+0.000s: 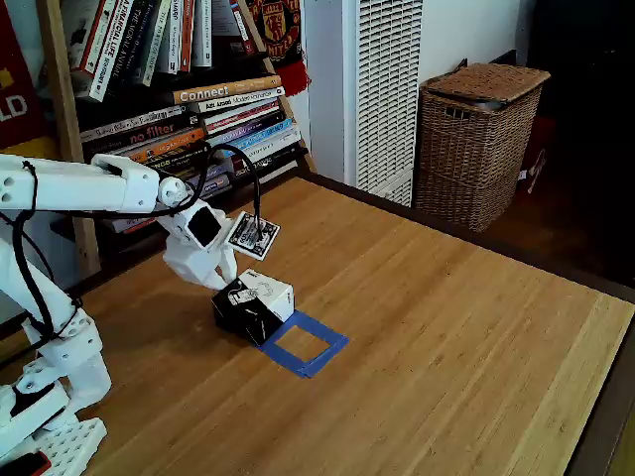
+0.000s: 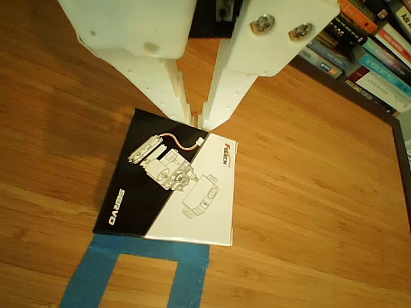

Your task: Push the box on top of the target

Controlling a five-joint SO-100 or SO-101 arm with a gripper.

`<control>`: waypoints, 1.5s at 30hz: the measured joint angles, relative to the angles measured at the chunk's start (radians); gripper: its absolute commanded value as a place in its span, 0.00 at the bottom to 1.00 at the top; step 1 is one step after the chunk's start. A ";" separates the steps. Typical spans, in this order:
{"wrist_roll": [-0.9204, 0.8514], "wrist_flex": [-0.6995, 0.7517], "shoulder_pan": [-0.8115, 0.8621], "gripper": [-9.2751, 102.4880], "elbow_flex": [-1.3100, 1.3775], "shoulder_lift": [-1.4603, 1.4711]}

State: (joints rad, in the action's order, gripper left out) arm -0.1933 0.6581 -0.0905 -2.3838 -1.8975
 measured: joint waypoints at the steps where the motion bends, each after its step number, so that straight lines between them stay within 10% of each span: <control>1: 0.000 -0.003 0.008 0.08 0.000 0.000; 45: -0.086 -0.092 0.146 0.08 0.000 0.084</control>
State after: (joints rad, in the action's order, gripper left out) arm -0.2792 0.5660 0.0552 -2.3838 -1.8132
